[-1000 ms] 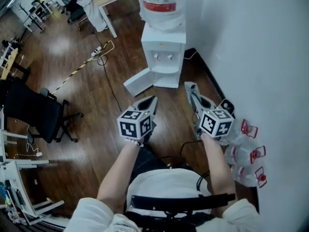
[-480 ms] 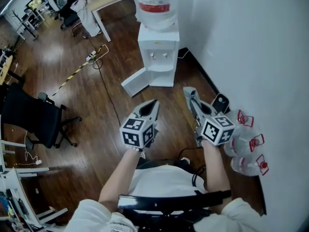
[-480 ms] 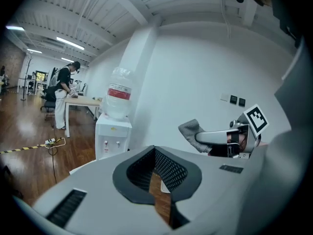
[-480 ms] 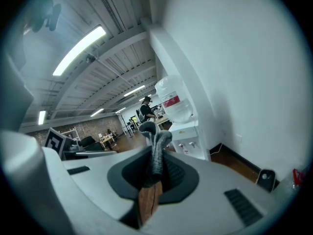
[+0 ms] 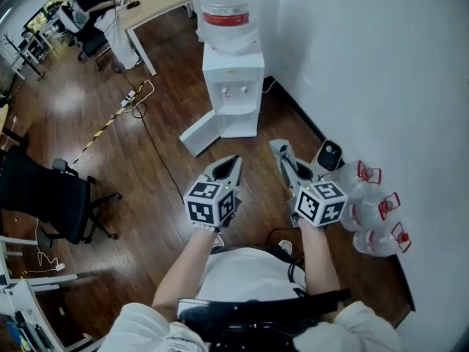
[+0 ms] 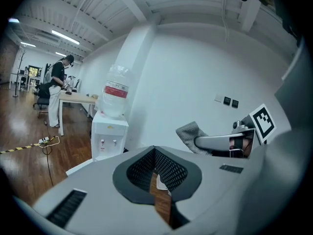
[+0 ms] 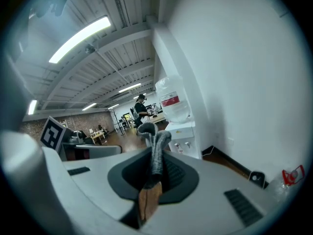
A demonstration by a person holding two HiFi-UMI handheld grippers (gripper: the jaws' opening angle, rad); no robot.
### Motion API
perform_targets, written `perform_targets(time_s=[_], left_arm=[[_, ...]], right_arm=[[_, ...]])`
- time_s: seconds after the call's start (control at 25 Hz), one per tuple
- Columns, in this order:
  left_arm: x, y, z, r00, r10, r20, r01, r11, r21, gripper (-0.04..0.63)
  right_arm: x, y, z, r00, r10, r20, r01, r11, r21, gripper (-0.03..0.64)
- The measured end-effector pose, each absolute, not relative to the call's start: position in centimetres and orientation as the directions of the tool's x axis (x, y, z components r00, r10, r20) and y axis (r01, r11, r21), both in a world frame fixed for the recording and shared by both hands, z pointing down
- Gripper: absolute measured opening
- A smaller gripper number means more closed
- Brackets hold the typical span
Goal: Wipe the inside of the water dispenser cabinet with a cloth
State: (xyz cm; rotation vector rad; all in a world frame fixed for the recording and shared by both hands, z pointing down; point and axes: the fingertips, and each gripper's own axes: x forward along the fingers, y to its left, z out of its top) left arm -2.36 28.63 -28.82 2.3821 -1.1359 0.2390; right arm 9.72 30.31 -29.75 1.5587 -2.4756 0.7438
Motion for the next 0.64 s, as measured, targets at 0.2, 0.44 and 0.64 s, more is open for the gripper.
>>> perform_targets(time_s=[0.2, 0.44, 0.64], left_arm=[[-2.2, 29.0, -29.6, 0.637, -0.695, 0.332, -0.768, -0.539, 0.345, -0.002], [-2.1, 29.7, -29.7, 0.633, -0.702, 0.326, -0.771, -0.534, 0.346, -0.003], [-2.2, 30.1, -29.3, 0.631, -0.703, 0.329, -0.772, -0.526, 0.357, -0.003]], right_arm=[[9.0, 30.5, -29.6, -0.470, -0.803, 0.367, -0.874, 0.365, -0.321, 0.037], [8.1, 30.9, -29.3, -0.493, -0.782, 0.381, -0.865, 0.393, -0.312, 0.037], [7.9, 31.0, -28.9, -0.506, -0.770, 0.390, -0.858, 0.403, -0.318, 0.037]])
